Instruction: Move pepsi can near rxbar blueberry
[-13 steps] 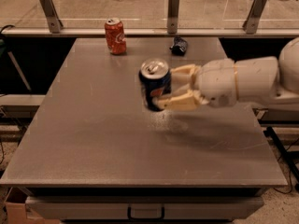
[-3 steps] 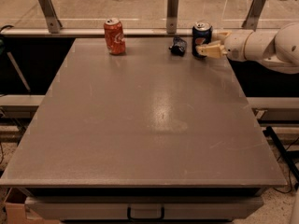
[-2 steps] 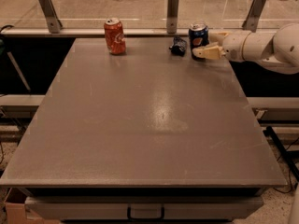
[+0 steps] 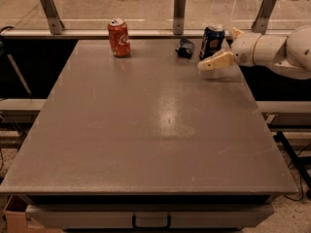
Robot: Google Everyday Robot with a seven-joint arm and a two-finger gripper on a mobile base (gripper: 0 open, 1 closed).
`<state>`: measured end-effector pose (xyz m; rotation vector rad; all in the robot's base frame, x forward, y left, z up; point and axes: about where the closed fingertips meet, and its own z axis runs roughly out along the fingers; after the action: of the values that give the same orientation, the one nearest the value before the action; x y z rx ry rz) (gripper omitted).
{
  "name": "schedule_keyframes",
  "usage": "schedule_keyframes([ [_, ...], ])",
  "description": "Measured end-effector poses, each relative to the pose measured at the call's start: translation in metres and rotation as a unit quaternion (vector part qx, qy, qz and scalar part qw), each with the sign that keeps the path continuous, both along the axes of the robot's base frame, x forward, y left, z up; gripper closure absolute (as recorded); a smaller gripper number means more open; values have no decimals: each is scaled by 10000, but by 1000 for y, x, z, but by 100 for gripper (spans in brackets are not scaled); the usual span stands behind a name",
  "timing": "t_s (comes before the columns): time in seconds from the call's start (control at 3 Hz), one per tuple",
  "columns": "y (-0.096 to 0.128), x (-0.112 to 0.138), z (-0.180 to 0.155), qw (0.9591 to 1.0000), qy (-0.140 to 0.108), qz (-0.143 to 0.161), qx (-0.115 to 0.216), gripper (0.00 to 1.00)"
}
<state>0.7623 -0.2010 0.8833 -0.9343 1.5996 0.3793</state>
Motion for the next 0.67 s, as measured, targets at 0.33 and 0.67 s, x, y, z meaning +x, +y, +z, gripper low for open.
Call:
schedule_keyframes([
  [0.33, -6, -22, 13, 9999, -136, -36, -87, 0],
  [0.67, -14, -81, 50, 9981, -487, -113, -358, 0],
])
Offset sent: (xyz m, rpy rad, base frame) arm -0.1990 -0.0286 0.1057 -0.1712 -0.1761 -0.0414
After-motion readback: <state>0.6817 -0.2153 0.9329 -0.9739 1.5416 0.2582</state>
